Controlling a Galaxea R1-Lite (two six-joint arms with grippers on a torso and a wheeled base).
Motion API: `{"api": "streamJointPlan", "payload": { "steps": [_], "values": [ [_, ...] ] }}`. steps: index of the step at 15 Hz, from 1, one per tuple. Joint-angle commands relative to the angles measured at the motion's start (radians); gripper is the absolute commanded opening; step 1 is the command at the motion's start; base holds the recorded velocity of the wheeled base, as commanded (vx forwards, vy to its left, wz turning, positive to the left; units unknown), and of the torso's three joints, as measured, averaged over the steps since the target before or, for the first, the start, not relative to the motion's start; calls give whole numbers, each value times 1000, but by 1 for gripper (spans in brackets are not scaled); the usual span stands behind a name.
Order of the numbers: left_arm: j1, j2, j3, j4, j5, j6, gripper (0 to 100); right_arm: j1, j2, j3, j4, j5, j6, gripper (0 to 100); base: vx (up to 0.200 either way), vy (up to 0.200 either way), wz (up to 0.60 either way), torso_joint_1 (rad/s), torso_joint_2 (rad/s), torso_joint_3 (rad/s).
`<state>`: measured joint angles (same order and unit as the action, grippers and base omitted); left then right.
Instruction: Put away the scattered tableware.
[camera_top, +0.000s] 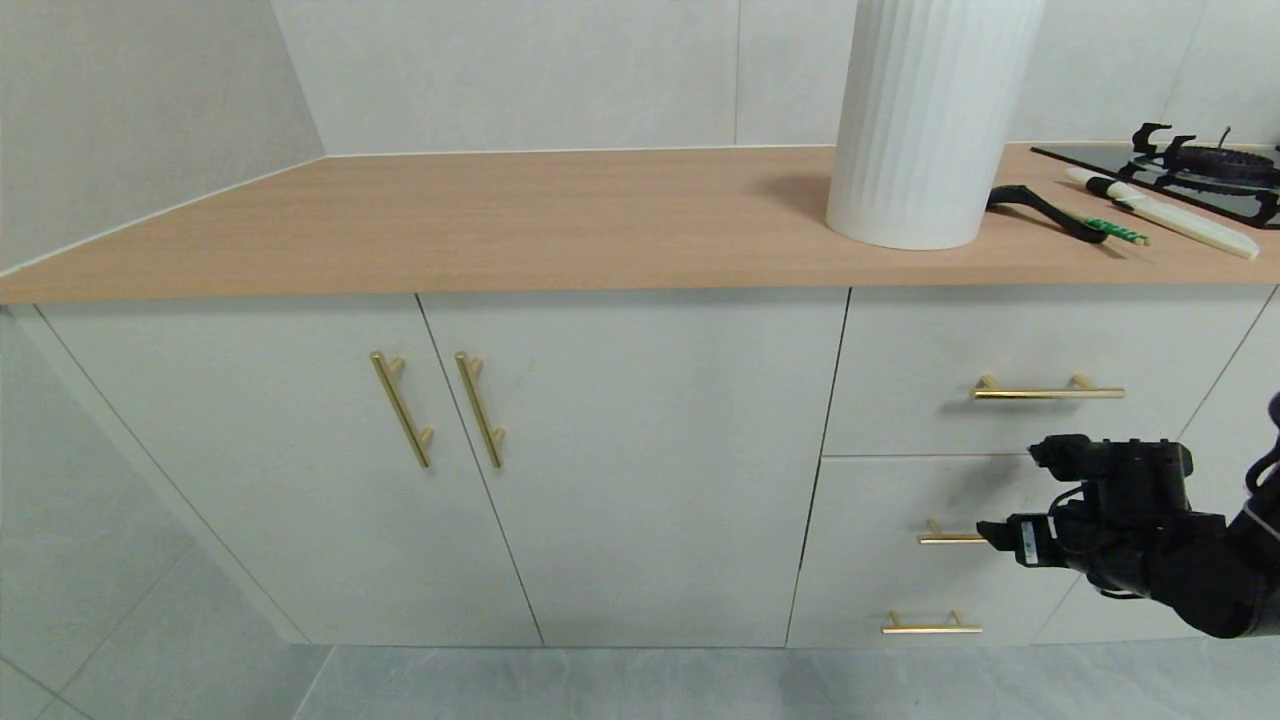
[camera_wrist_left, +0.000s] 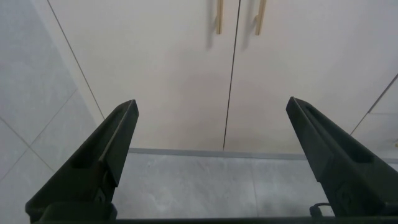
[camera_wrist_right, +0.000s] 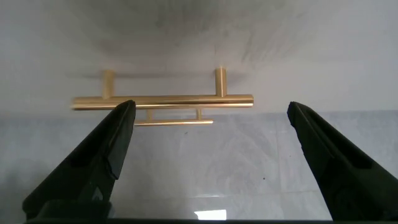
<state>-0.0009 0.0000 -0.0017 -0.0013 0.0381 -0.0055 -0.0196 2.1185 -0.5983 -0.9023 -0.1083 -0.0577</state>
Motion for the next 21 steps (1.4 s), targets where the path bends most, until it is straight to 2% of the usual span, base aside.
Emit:
{"api": "streamJointPlan", "payload": {
  "steps": [1,2,4,12,19,21],
  "values": [
    [-1,2,0,0,0,-1,100,0,86,-9,-36,-11,-1,100,0,0,0,0,0,0],
    [1,2,0,0,0,-1,100,0,121,-9,-104,-33,-1,100,0,0,0,0,0,0],
    [-1,2,0,-2,0,-1,100,0,156,-20,-132,-60,-1,100,0,0,0,0,0,0],
    [-1,2,0,0,0,-1,100,0,167,-26,-135,-64,-1,100,0,0,0,0,0,0],
    [-1,2,0,0,0,-1,100,-10,92,32,-118,-62,-45,100,0,0,0,0,0,0],
    [-1,2,0,0,0,-1,100,0,-55,55,-10,-51,-47,100,0,0,0,0,0,0]
  ]
}}
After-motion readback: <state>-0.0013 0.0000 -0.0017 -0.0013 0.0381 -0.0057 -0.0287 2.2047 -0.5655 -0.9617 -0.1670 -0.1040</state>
